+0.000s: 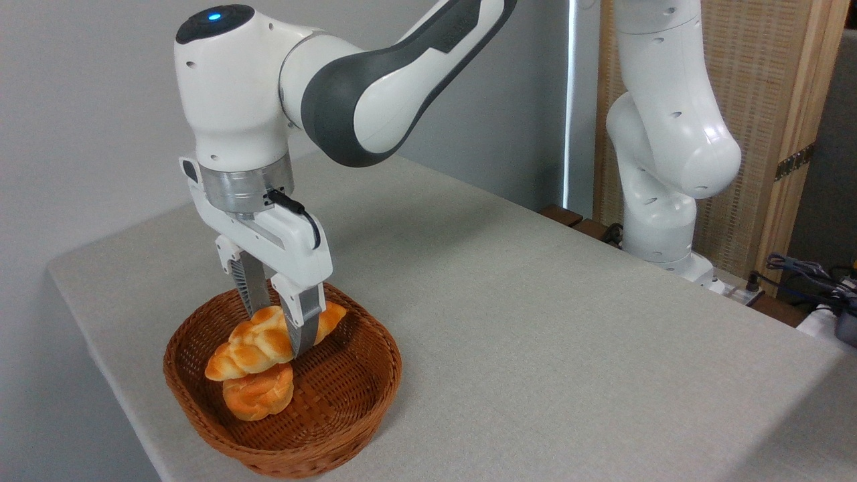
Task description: Put bread into the basket
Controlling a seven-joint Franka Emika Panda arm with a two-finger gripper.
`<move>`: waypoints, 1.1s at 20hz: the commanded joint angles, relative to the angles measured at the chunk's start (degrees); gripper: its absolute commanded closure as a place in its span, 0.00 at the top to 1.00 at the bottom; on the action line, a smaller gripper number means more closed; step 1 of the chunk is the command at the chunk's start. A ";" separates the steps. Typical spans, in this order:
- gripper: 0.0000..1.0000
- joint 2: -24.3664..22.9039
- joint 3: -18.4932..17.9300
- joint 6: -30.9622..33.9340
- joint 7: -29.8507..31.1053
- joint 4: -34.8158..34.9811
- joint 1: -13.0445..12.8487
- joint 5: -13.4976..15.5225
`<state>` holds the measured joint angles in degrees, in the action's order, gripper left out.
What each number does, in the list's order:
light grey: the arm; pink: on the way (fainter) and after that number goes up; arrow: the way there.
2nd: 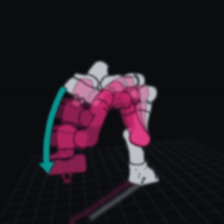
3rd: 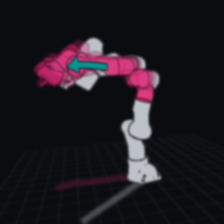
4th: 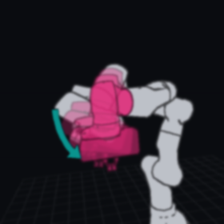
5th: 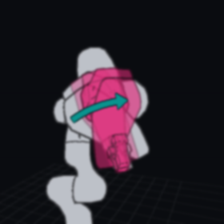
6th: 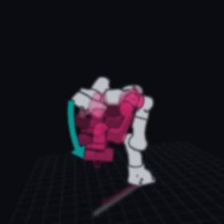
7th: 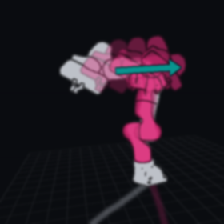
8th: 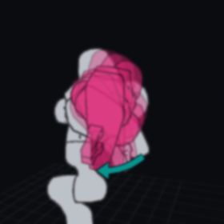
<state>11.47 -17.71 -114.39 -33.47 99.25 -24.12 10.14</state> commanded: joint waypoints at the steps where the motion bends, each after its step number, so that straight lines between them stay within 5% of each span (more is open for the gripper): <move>1: 1.00 0.40 -0.05 -0.48 0.69 -0.90 -0.05 0.75; 8: 1.00 0.14 -0.05 1.53 0.86 -3.36 -0.05 0.84; 15: 1.00 -4.42 -0.05 15.07 0.43 -10.13 0.04 0.58; 20: 1.00 -8.82 5.21 16.82 -1.50 -9.87 8.01 0.49; 22: 1.00 -9.62 10.48 18.67 -2.74 -9.52 11.72 -3.79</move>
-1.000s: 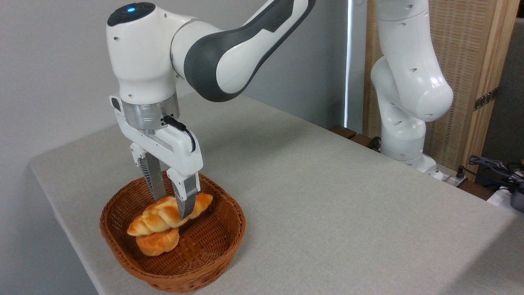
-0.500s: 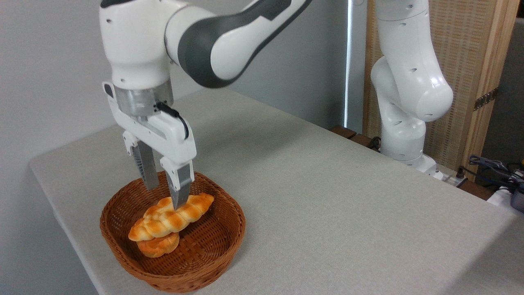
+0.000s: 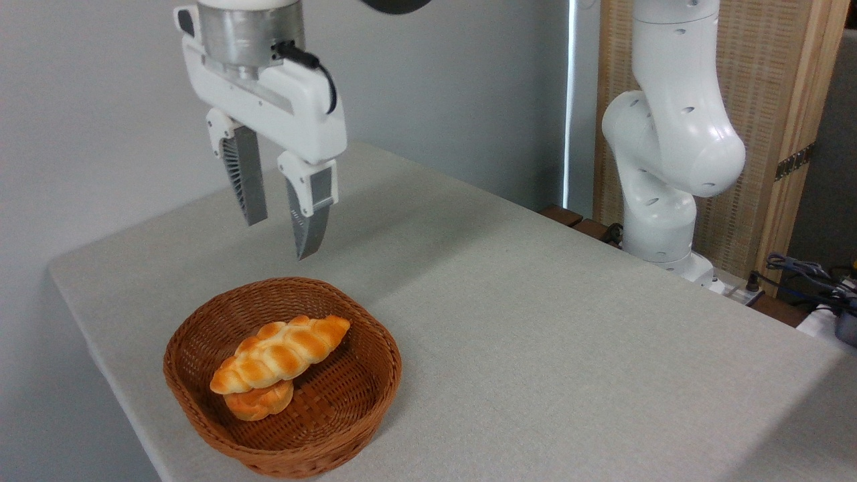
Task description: Put bread into the basket
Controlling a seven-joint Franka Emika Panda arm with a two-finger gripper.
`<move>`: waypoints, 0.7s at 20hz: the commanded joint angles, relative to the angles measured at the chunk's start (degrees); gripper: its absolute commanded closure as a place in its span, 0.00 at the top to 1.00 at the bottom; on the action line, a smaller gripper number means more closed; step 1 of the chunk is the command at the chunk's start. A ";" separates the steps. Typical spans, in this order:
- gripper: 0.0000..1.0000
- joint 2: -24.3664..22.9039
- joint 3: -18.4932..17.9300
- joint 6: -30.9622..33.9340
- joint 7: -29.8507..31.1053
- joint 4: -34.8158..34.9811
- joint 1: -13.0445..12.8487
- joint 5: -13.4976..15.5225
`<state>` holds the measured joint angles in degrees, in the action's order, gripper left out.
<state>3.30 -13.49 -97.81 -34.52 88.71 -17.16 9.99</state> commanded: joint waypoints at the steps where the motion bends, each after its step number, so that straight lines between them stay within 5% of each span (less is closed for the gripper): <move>1: 1.00 -1.98 8.37 2.10 -1.78 1.64 5.63 -6.62; 7: 1.00 -2.42 16.38 2.27 -1.78 2.26 15.04 -7.53; 14: 1.00 -2.16 16.04 3.59 -1.69 2.08 14.96 -7.53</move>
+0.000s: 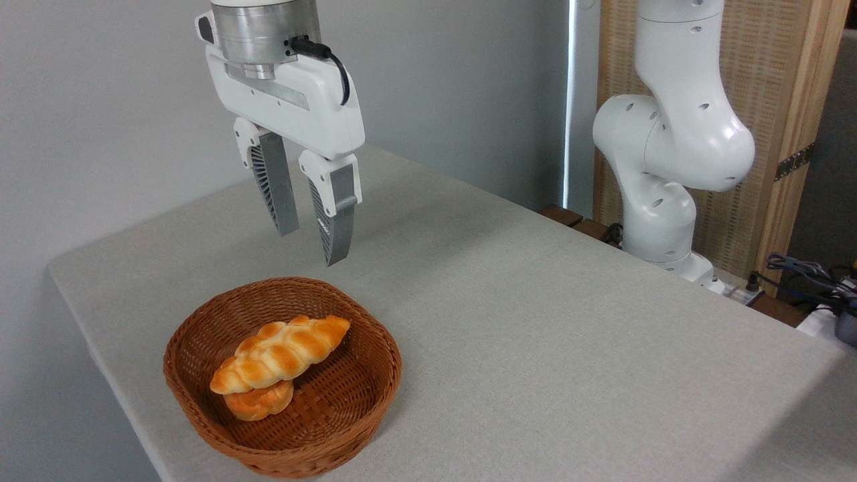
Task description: Put bread into the basket
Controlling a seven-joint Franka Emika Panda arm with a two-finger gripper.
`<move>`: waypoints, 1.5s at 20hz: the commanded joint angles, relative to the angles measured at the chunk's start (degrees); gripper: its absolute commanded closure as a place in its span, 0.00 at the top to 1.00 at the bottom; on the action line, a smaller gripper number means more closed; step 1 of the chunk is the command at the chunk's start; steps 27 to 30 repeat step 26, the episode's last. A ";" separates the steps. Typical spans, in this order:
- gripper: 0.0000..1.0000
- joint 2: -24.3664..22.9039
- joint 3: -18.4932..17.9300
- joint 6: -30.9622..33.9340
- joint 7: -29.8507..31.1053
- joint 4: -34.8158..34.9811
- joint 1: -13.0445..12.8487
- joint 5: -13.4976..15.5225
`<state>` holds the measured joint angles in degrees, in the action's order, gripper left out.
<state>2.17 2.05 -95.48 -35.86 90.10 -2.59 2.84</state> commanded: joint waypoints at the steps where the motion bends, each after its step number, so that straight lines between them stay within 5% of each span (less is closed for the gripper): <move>1: 1.00 -1.02 0.50 1.26 -0.36 0.52 0.31 -0.38; 30: 1.00 -1.11 0.24 4.34 -0.62 -0.01 0.48 -0.65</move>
